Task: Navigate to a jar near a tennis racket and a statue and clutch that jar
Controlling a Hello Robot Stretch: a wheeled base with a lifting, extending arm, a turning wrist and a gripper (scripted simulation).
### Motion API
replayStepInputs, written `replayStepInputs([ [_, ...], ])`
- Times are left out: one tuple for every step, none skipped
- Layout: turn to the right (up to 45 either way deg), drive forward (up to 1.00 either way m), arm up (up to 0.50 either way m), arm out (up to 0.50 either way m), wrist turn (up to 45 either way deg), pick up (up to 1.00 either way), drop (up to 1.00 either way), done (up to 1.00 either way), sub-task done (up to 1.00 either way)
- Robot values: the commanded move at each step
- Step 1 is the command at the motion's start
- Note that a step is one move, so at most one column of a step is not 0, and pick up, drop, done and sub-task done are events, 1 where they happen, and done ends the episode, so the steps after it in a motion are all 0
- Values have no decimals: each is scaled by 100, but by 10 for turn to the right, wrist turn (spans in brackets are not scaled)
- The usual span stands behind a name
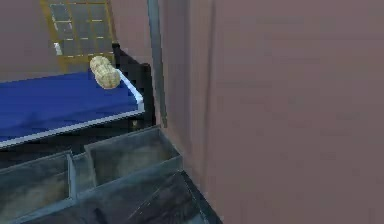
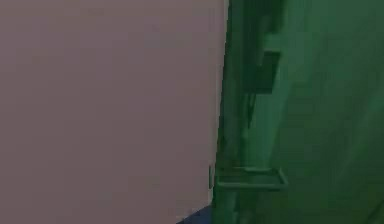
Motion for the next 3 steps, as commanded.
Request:
replayStepInputs([
  [-450,0,0,0,0,0,0,0,0],
  [-450,0,0,0,0,0,0,0,0],
  [-420,0,0,0,0,0,0,0,0],
])
